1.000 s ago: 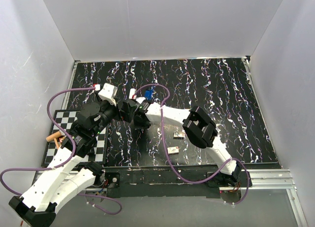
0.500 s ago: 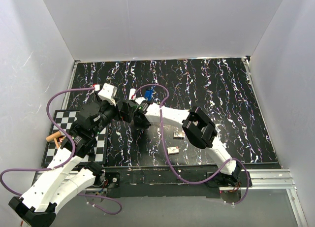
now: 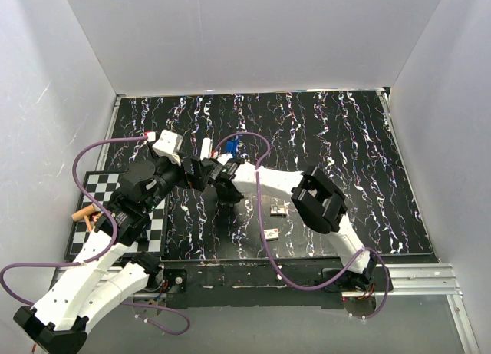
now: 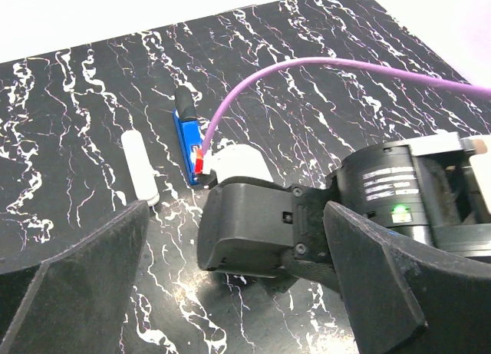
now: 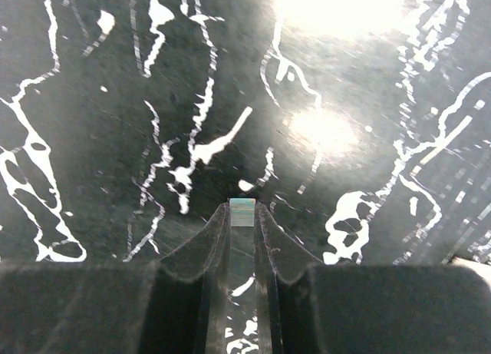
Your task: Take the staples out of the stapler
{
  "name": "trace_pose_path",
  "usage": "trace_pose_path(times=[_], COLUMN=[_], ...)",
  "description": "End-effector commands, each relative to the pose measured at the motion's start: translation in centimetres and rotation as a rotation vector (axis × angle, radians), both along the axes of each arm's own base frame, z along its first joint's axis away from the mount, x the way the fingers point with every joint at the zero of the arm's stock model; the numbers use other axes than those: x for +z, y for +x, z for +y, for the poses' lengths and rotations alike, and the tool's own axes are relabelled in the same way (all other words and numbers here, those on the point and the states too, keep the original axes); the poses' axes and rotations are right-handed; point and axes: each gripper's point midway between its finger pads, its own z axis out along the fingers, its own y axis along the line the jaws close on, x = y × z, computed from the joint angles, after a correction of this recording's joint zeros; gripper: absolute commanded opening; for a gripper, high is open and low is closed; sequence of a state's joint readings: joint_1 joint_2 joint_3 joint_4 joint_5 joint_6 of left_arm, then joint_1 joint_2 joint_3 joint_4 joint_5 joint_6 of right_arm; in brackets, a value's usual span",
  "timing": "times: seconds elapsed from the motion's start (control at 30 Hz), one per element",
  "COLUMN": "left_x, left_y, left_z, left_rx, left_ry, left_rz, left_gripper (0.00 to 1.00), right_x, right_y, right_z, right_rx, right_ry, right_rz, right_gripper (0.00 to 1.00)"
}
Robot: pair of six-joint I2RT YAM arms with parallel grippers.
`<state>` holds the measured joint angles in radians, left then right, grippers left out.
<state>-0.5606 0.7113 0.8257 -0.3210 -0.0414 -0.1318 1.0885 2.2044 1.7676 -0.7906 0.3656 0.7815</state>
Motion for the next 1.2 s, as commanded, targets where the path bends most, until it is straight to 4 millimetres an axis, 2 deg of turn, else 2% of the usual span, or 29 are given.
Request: trace_pose_path(times=[0.0, 0.47, 0.6, 0.8, 1.17], left_x=[0.4, -0.2, -0.3, -0.6, -0.6], left_y=[-0.1, 0.2, 0.3, 0.4, 0.4], left_z=[0.2, 0.1, 0.0, -0.2, -0.3], left_rx=[0.005, 0.009, 0.006, 0.002, -0.003], left_ry=[-0.003, 0.009, 0.01, 0.013, 0.013], left_rz=[-0.015, 0.002, 0.007, 0.014, 0.016], left_gripper=[0.98, 0.98, 0.98, 0.98, 0.98], right_x=[3.7, 6.1, 5.8, 5.1, 3.7], right_y=[0.1, -2.0, -2.4, -2.7, -1.7], right_z=[-2.1, -8.9, -11.2, -13.5, -16.1], right_rx=[-0.024, -0.105, -0.137, -0.181, -0.242], right_ry=[0.017, 0.058, 0.039, 0.031, 0.019], right_rz=[-0.053, -0.077, -0.075, -0.068, -0.05], right_gripper=[0.18, 0.17, 0.17, 0.17, 0.17])
